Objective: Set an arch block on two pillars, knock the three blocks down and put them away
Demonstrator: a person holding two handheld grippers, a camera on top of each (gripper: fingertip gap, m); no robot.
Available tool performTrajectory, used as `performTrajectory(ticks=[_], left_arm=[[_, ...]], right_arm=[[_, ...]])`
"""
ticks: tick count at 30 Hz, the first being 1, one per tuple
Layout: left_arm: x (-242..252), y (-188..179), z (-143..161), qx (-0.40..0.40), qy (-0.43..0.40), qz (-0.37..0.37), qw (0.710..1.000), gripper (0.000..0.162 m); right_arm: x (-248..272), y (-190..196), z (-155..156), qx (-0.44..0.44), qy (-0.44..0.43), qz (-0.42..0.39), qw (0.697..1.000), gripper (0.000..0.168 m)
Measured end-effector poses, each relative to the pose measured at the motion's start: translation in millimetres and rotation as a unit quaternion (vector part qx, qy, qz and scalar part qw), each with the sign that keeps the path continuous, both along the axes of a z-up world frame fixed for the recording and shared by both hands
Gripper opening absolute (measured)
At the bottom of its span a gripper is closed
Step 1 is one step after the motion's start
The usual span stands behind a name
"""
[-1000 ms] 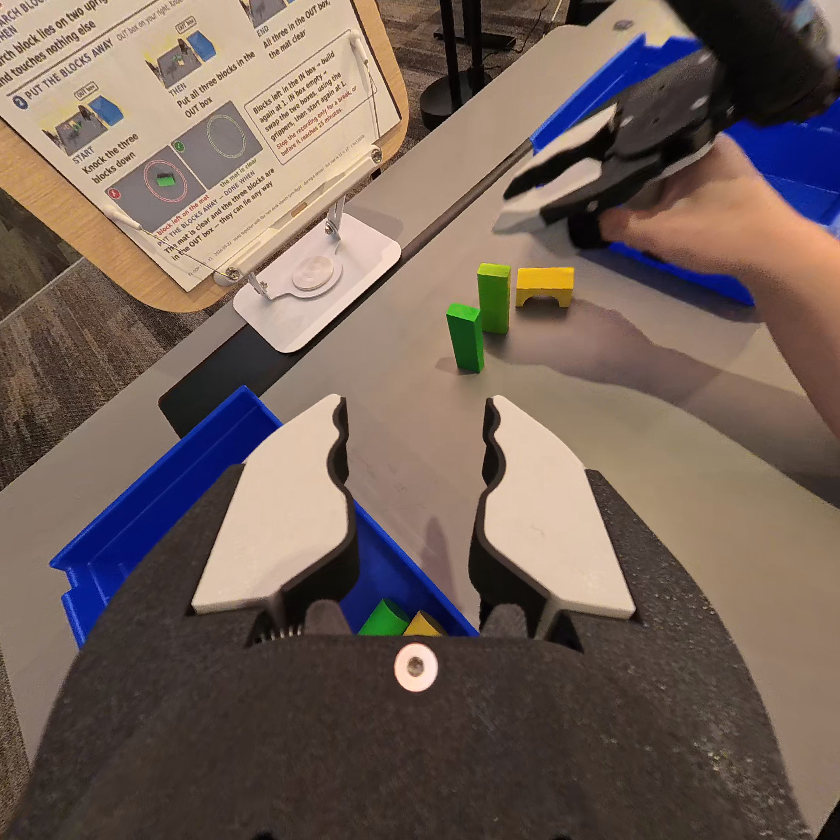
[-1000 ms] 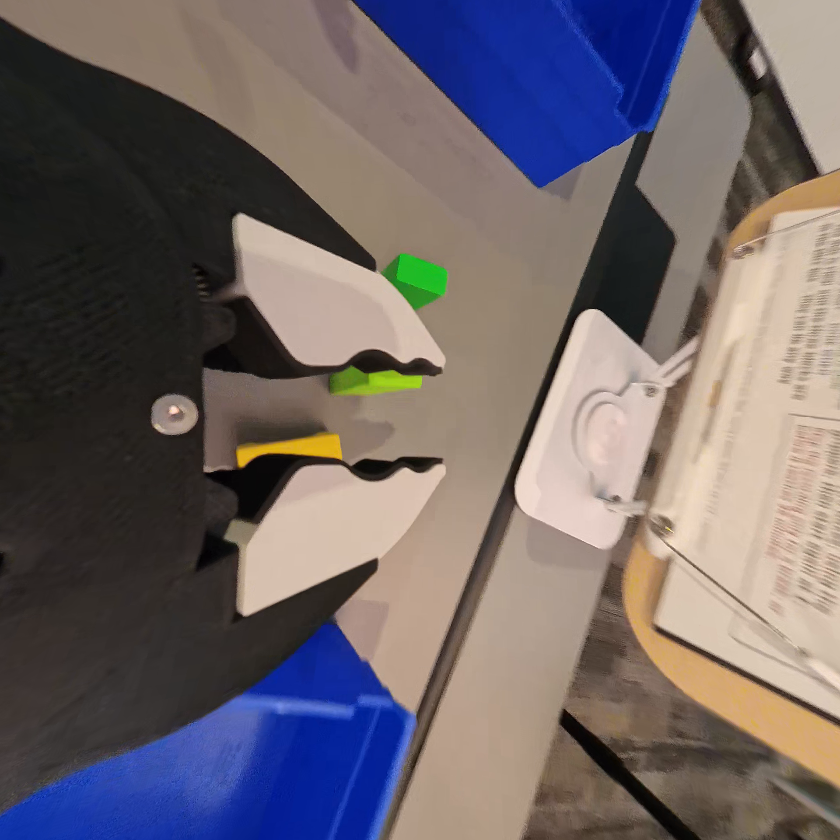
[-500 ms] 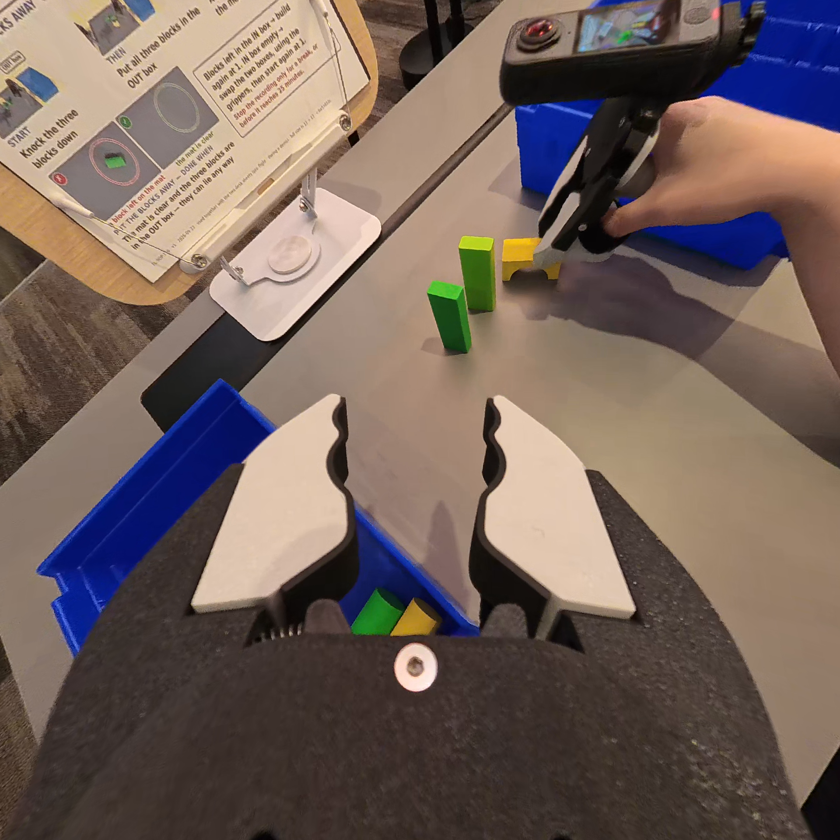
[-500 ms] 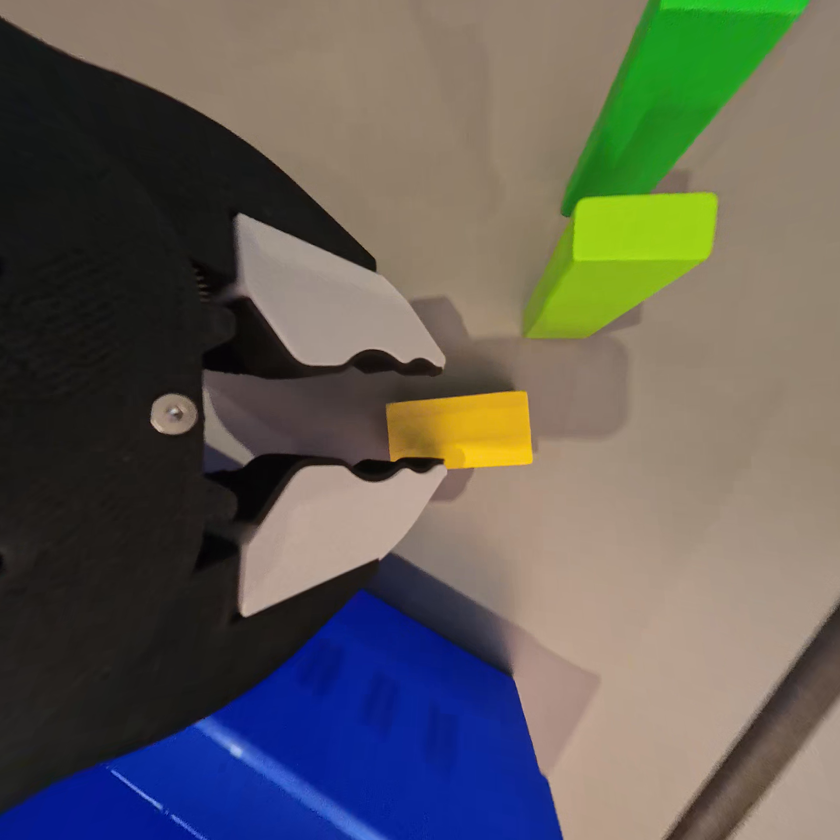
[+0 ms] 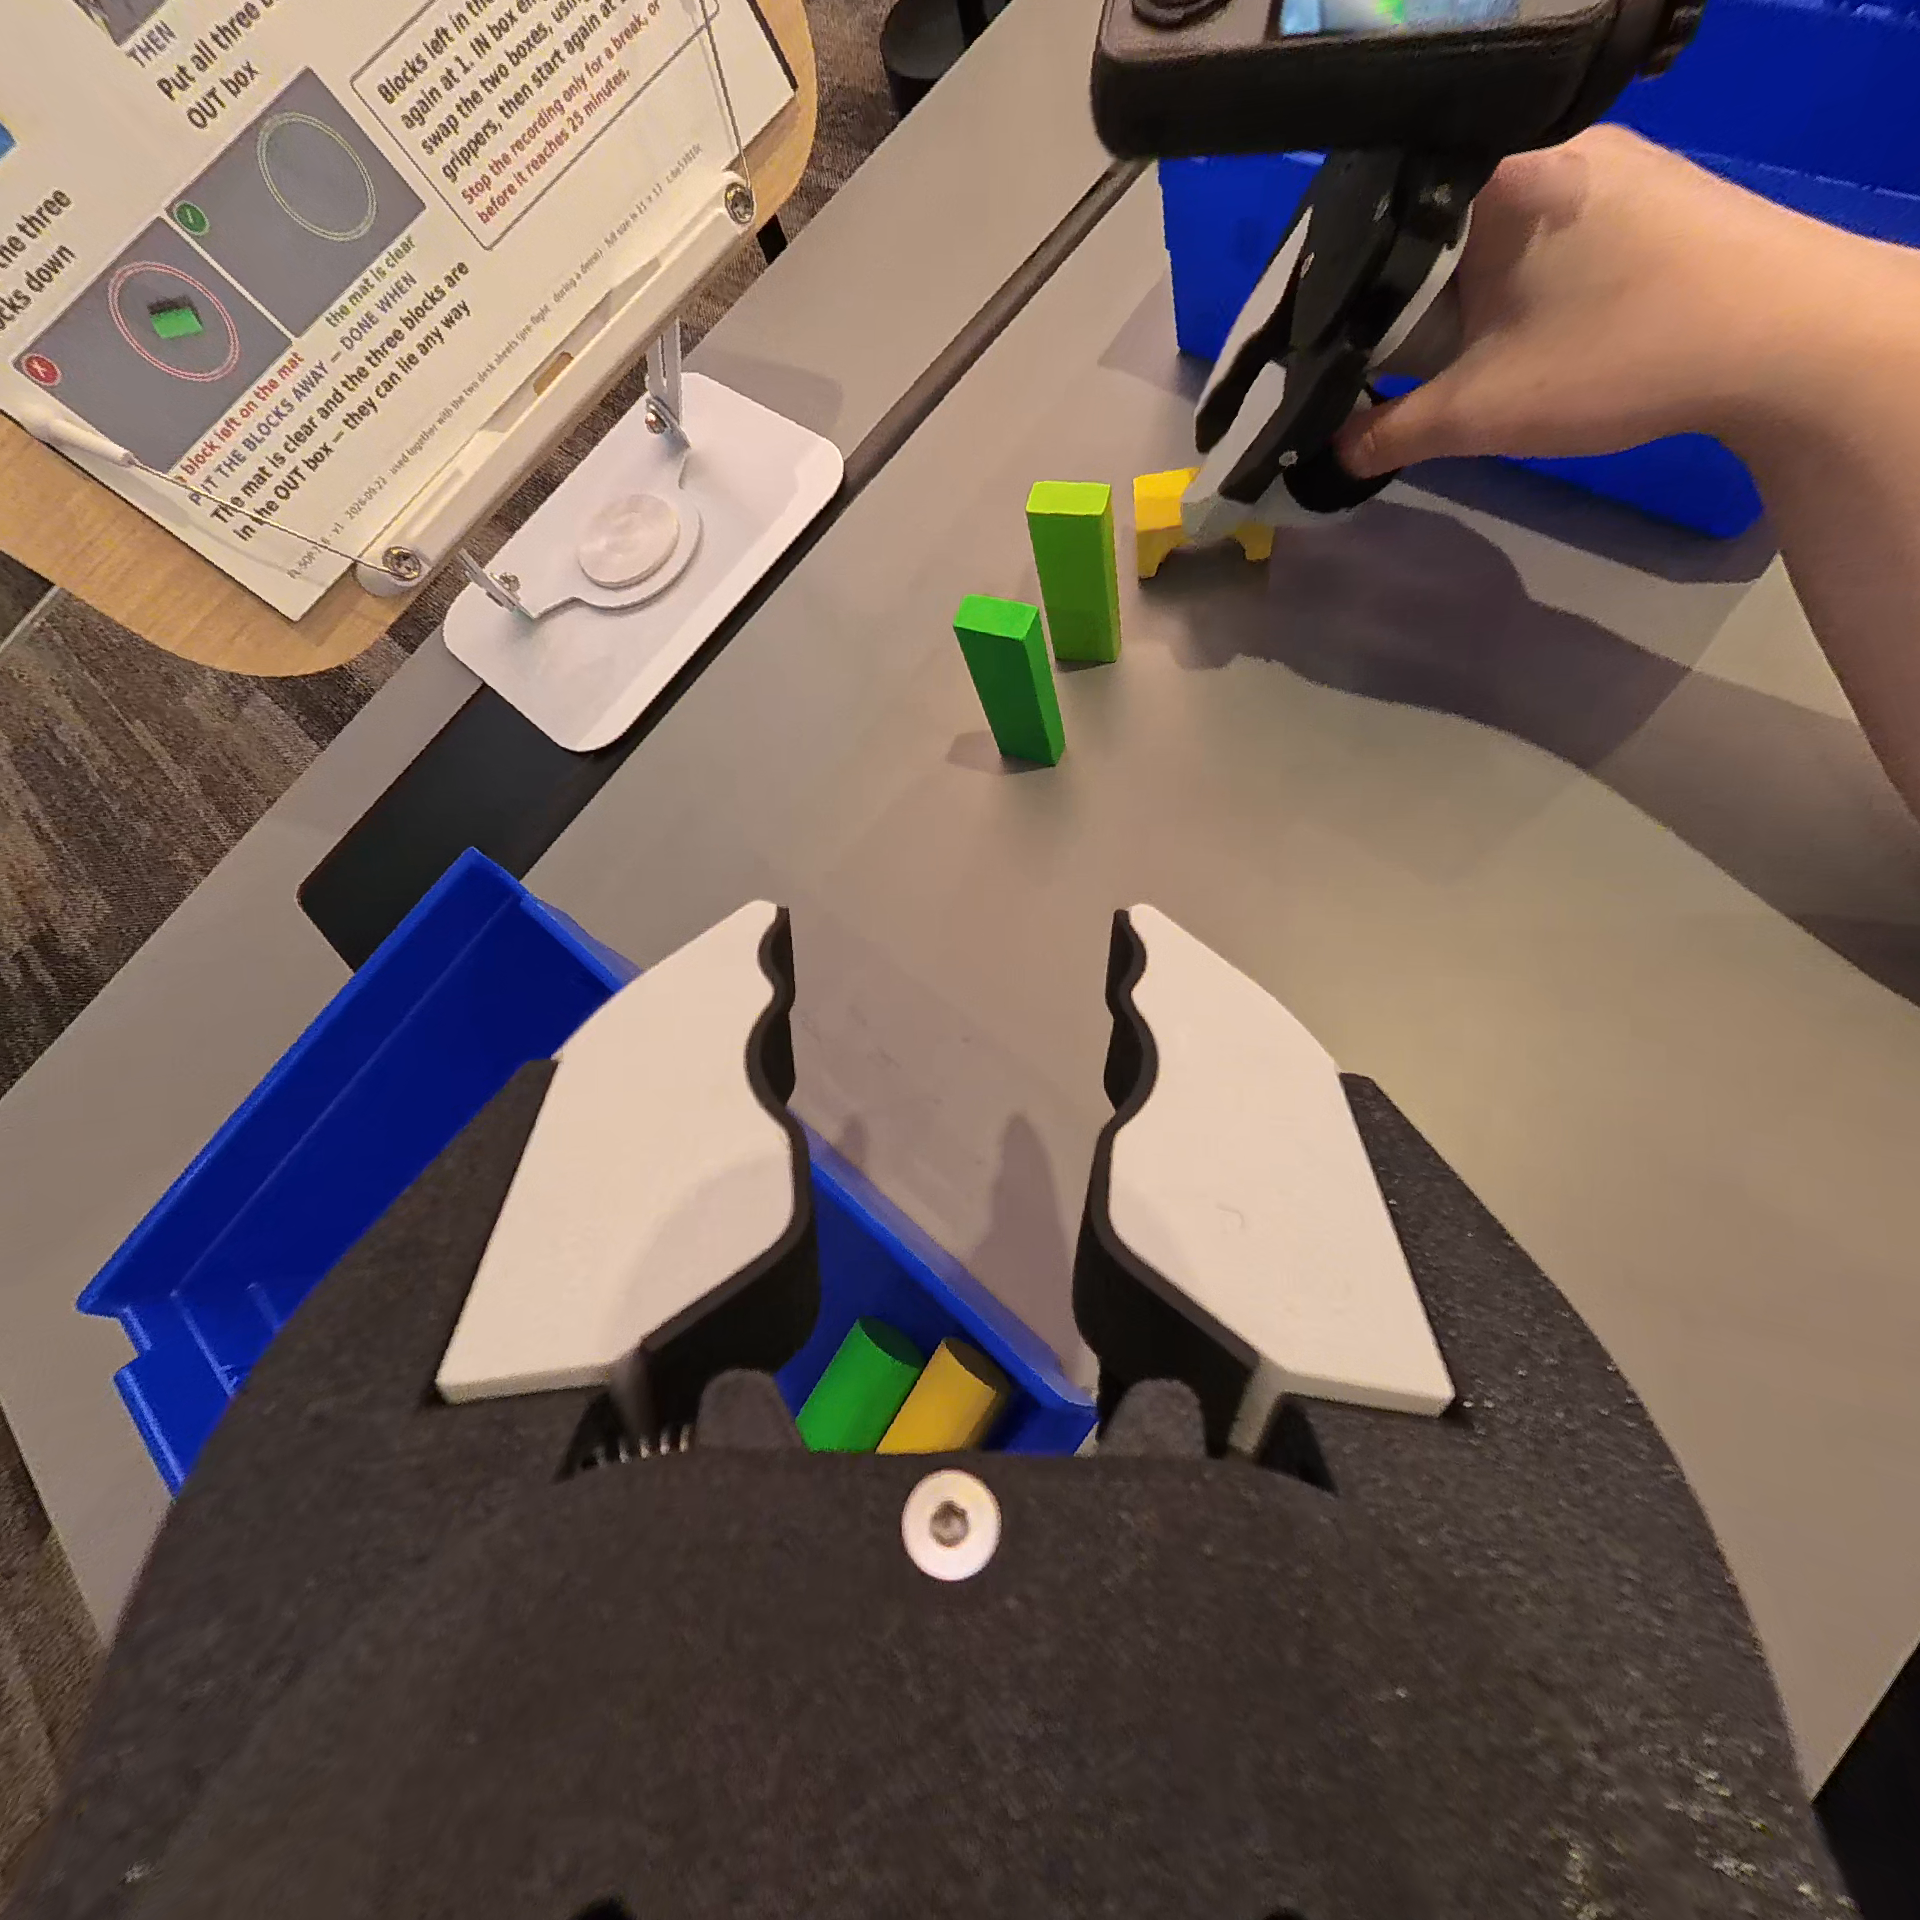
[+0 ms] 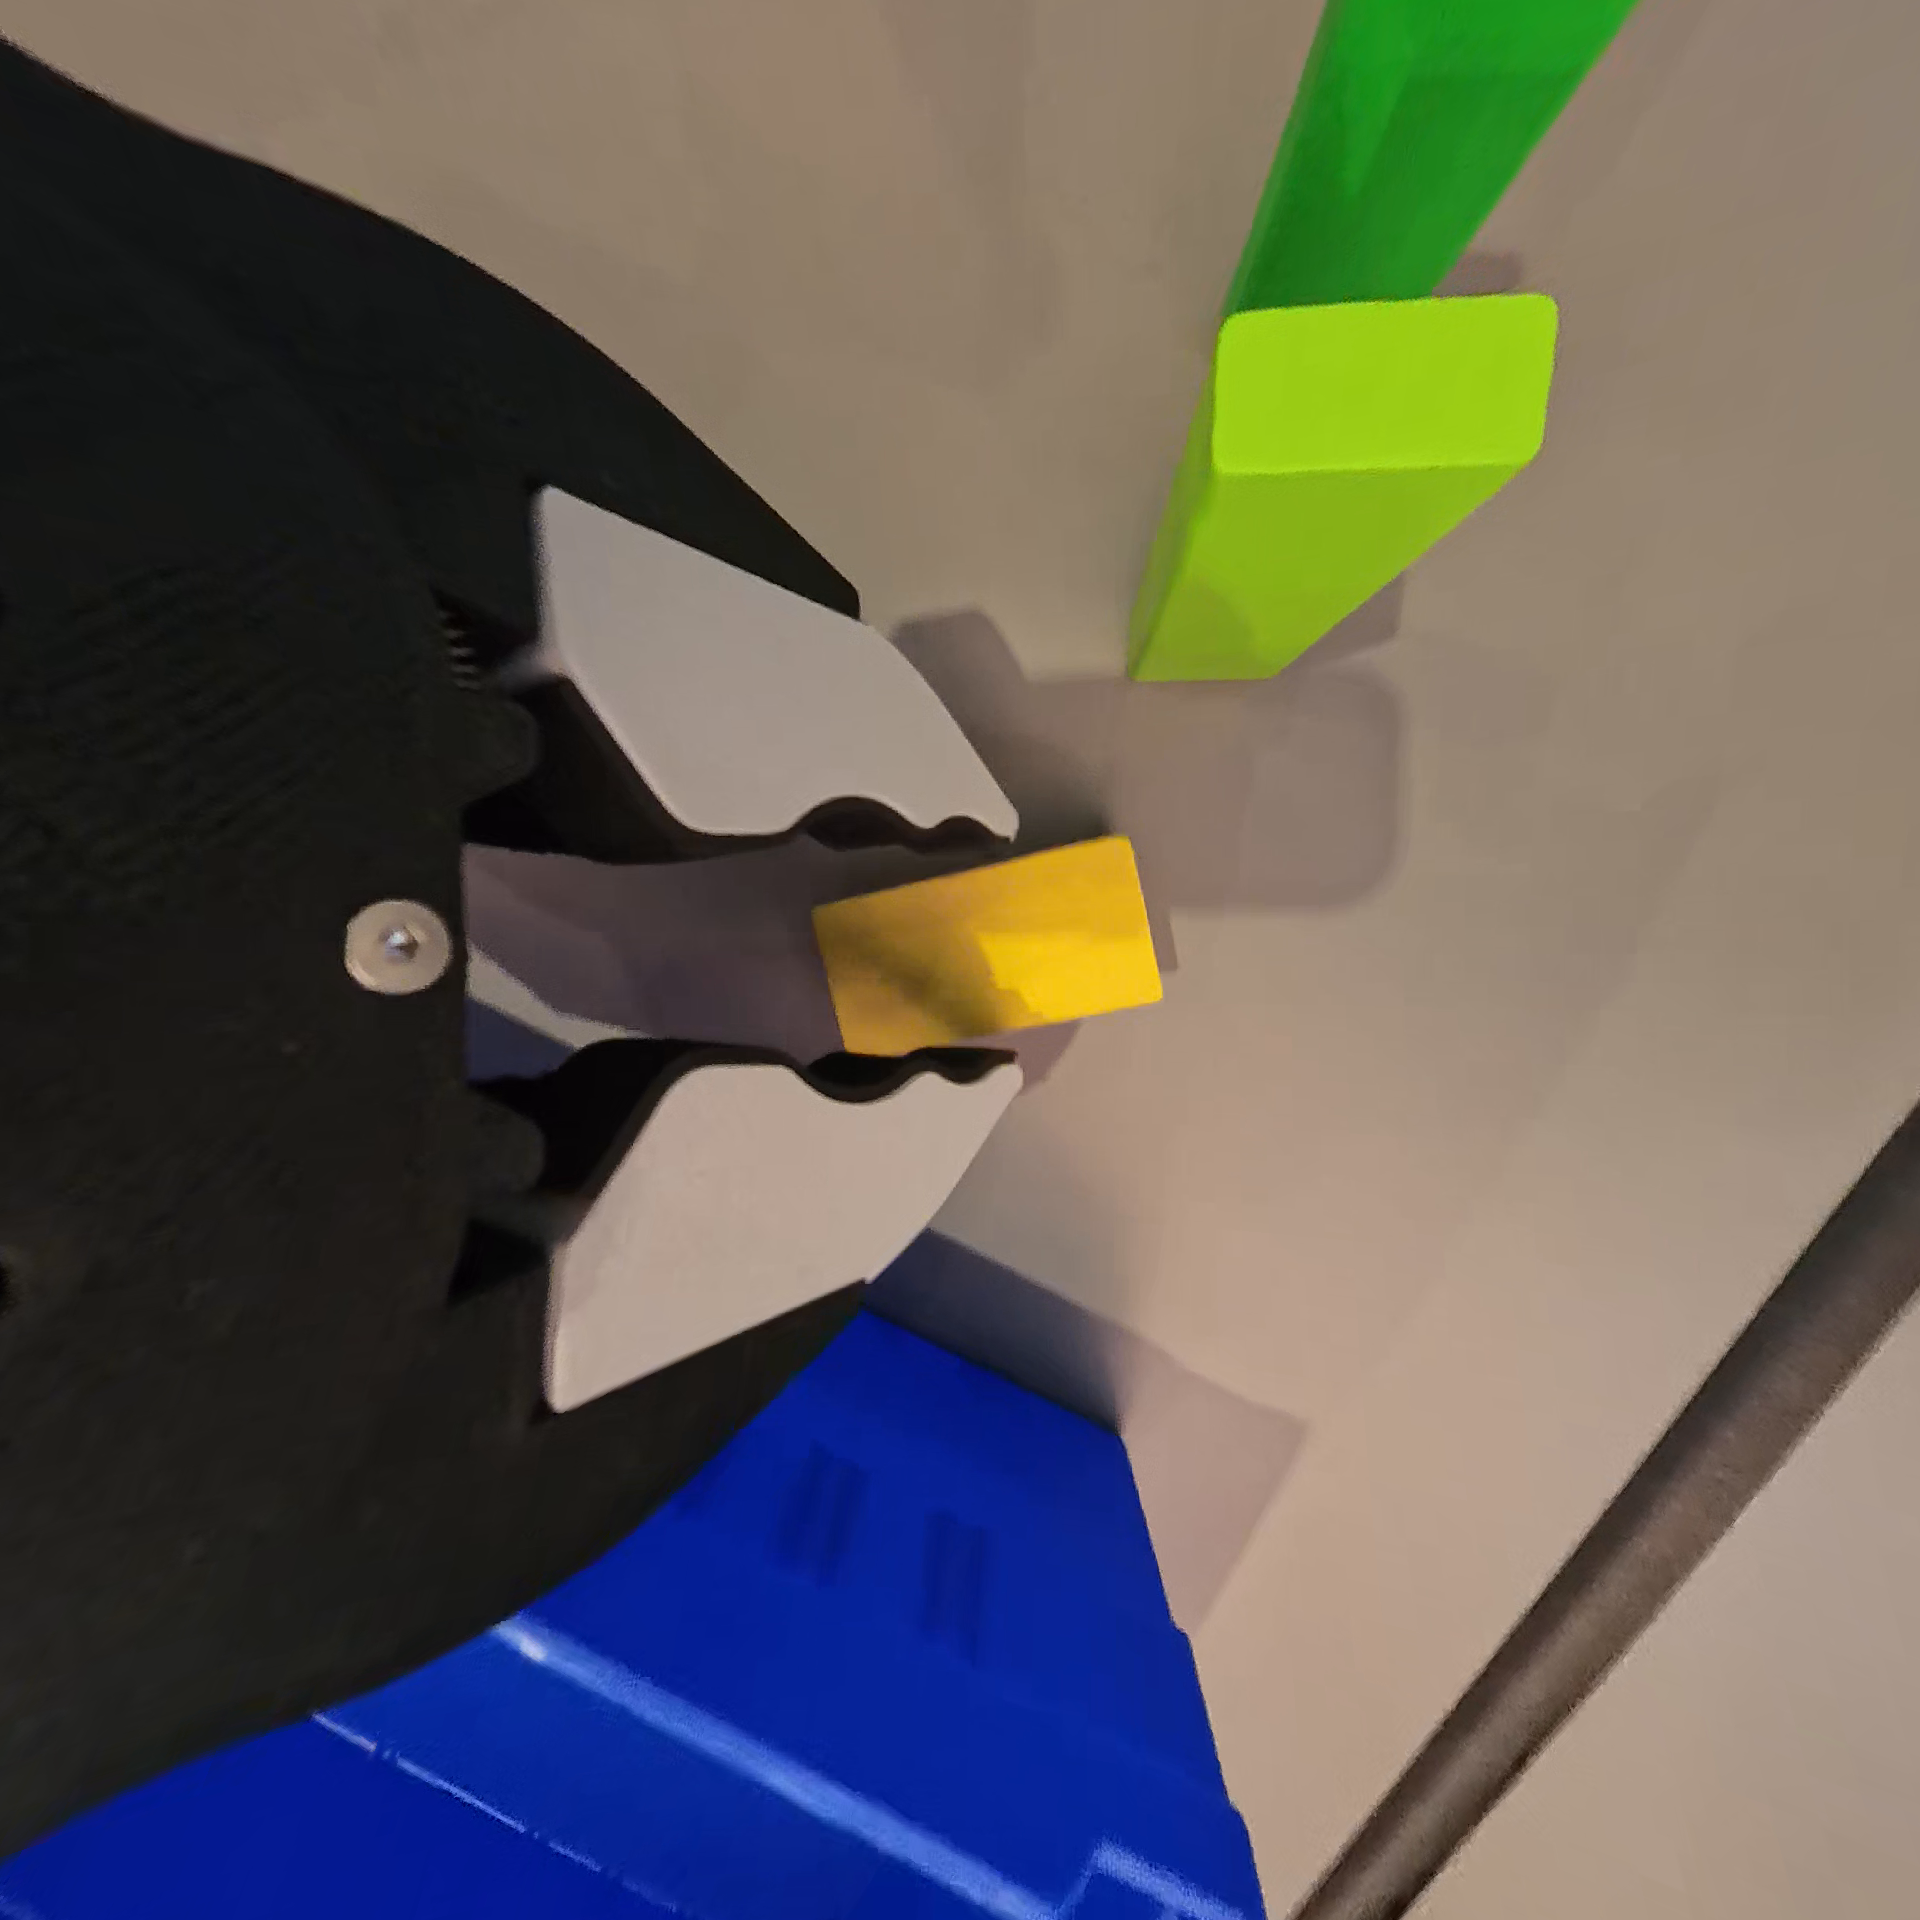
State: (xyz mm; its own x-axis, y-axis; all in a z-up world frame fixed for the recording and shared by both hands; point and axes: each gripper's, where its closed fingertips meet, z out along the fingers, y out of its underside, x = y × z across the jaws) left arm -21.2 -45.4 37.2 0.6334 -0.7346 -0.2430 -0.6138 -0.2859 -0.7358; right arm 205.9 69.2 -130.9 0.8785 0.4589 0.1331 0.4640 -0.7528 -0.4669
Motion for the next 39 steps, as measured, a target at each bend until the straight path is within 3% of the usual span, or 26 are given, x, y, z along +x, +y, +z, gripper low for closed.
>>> performTrajectory(ticks=[3,9,13,17,20,22,24,26,30,35,39], left_arm=[[0.1,-0.6,-1.8,0.000,0.008,0.000,1.000,0.058],[2.6,-2.6,-9.9,-0.019,0.016,-0.006,1.000,0.054],[1.7,-1.0,-12.3,-0.029,0.015,-0.002,0.999,0.055],[-2.6,2.5,-11.5,-0.028,0.014,0.004,1.000,0.055],[-7.5,4.4,-8.0,-0.021,0.015,0.012,1.000,0.055],[-7.9,4.2,-4.2,-0.015,0.008,0.012,1.000,0.054],[-6.3,3.3,-2.3,-0.016,0.000,0.006,1.000,0.054],[-5.9,4.2,-2.2,-0.017,-0.002,0.003,1.000,0.054],[-9.3,13.4,-8.5,-0.024,0.000,0.016,1.000,0.054],[-10.1,23.2,-19.7,-0.033,0.013,0.027,0.999,0.053],[-1.3,28.5,-23.5,-0.026,0.013,0.018,0.999,0.052]], right_arm=[[-1.3,-0.1,2.3,0.004,0.006,0.011,1.000,0.038],[8.6,-4.8,-23.0,-0.047,-0.027,0.004,0.999,0.044],[1.0,-4.0,-11.7,-0.032,0.013,0.005,0.999,0.038],[0.2,-10.2,28.6,0.009,0.051,0.016,0.999,0.038],[-6.2,-10.3,91.4,0.091,0.115,0.050,0.988,0.037],[-35.6,-6.4,139.6,0.149,0.168,0.153,0.962,0.037],[-77.2,-9.8,166.8,0.162,0.202,0.301,0.918,0.037],[-106.1,-18.0,161.6,0.121,0.219,0.409,0.878,0.037],[-121.5,-9.5,121.8,0.062,0.190,0.475,0.857,0.037],[-125.8,0.2,112.6,0.074,0.224,0.492,0.838,0.037],[-129.1,-12.2,128.1,0.089,0.241,0.502,0.826,0.037]])
